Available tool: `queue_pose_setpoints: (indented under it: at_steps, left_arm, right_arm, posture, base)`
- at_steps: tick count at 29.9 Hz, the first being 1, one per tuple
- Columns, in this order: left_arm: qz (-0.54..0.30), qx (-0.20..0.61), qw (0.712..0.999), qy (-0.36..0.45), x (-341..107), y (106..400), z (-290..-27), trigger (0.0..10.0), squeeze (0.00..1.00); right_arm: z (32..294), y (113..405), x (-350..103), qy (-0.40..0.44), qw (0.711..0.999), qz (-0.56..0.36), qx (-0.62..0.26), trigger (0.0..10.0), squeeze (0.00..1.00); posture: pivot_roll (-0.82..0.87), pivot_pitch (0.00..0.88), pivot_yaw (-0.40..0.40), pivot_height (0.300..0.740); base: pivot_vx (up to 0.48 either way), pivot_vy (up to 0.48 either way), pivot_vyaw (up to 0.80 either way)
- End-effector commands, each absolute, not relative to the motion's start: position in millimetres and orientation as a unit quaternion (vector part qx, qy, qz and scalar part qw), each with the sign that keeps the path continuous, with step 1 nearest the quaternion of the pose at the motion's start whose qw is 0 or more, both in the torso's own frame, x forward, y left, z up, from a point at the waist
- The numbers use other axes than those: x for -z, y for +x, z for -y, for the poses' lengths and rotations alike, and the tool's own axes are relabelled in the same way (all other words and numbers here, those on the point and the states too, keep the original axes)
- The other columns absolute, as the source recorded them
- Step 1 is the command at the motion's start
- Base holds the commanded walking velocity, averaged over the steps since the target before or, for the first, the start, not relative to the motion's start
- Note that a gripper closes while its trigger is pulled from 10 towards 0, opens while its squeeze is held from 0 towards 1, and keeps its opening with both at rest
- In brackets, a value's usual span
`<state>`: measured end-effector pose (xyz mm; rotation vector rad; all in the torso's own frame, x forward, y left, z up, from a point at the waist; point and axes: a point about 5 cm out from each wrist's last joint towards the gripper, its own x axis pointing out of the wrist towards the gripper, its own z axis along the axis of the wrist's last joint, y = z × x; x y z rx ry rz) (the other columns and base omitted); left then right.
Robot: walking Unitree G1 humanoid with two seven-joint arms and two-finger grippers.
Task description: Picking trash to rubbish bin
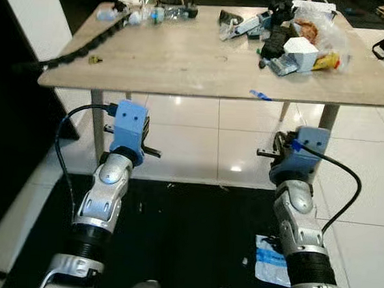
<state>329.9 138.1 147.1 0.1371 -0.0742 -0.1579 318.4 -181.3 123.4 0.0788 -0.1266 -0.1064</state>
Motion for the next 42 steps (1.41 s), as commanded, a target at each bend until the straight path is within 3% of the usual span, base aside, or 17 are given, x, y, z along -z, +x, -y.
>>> queue_pose_setpoints:
  at_steps: [1, 42]
  left_arm:
    - [0.027, 0.079, 0.994, 0.069, -144, 329, -139, 10.0, 0.00]
    - [0.042, 0.101, 0.992, 0.066, -156, 323, -131, 10.0, 0.00]
  right_arm:
    - [183, 317, -121, 0.041, 0.996, 0.056, 0.057, 10.0, 0.00]
    - [193, 324, -151, 0.017, 0.993, 0.106, 0.053, 10.0, 0.00]
  posture:
    - [-0.02, 0.069, 0.053, 0.740]
    - [-0.02, 0.059, 0.040, 0.740]
  base:
    - [0.274, 0.000, 0.00]
    - [0.275, 0.000, 0.00]
